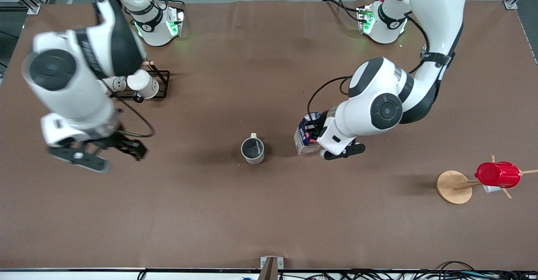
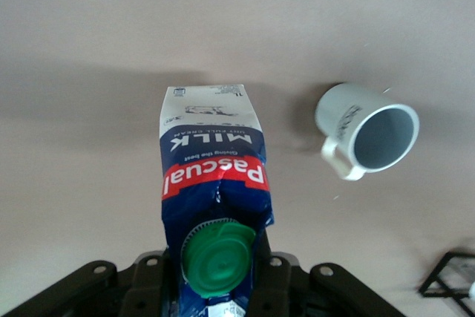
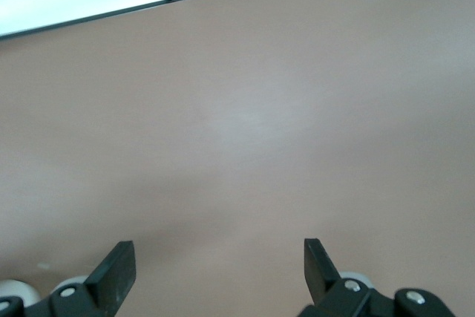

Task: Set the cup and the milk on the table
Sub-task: 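Release the mug with the right gripper while the left gripper lowers the carton beside it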

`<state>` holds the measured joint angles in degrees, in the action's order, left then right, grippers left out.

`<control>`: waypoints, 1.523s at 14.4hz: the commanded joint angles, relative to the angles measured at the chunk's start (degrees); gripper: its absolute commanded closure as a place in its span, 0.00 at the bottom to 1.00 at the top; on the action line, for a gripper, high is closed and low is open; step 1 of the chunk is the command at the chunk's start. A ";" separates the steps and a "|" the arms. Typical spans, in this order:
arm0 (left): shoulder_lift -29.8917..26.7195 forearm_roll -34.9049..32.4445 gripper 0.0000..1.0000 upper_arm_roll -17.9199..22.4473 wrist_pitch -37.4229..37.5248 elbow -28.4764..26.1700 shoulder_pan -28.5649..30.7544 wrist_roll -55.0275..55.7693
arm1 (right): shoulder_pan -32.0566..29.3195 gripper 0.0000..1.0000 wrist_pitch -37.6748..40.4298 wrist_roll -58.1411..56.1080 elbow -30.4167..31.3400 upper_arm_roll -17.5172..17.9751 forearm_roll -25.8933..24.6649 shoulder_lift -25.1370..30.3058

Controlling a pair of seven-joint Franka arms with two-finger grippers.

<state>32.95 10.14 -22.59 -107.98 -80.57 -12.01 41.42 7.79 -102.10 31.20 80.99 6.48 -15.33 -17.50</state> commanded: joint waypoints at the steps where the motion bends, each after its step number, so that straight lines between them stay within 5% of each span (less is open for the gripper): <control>1: 4.83 0.68 0.64 0.35 -0.30 6.03 -3.88 3.65 | 0.21 0.00 2.85 -11.64 3.12 -5.57 5.46 6.23; 3: 6.77 0.50 0.64 2.19 -1.96 7.61 -7.49 5.59 | -1.88 0.00 5.66 -18.25 3.12 -8.93 11.26 8.78; 9: 7.83 0.50 0.64 6.24 -2.59 7.97 -13.30 5.69 | -9.19 0.00 15.52 -26.36 2.86 -8.85 16.38 13.80; 15: 9.67 0.50 0.63 6.24 -6.80 8.15 -14.18 5.60 | -5.86 0.00 14.73 -29.27 6.20 -14.57 19.37 15.56; 16: 10.02 0.50 0.60 6.24 -7.59 8.06 -14.18 5.60 | -5.94 0.00 14.73 -29.27 6.11 -14.30 19.37 15.56; 17: 10.11 0.50 0.39 6.24 -8.03 7.97 -14.62 5.60 | -6.20 0.00 14.73 -29.27 6.11 -14.04 19.29 15.56; 18: 10.11 0.33 0.00 6.33 -8.12 7.88 -14.88 5.34 | -6.99 0.00 14.73 -29.27 6.11 -13.25 19.29 15.56; 22: 7.84 -0.98 0.00 6.94 -7.43 7.97 -14.27 4.90 | -7.71 0.00 14.82 -29.35 6.11 -10.78 18.58 15.74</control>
<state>42.41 10.05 -16.93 -116.02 -73.52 -26.01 46.65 0.45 -86.52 2.52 84.74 -5.36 3.05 -3.86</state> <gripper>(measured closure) 0.308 0.000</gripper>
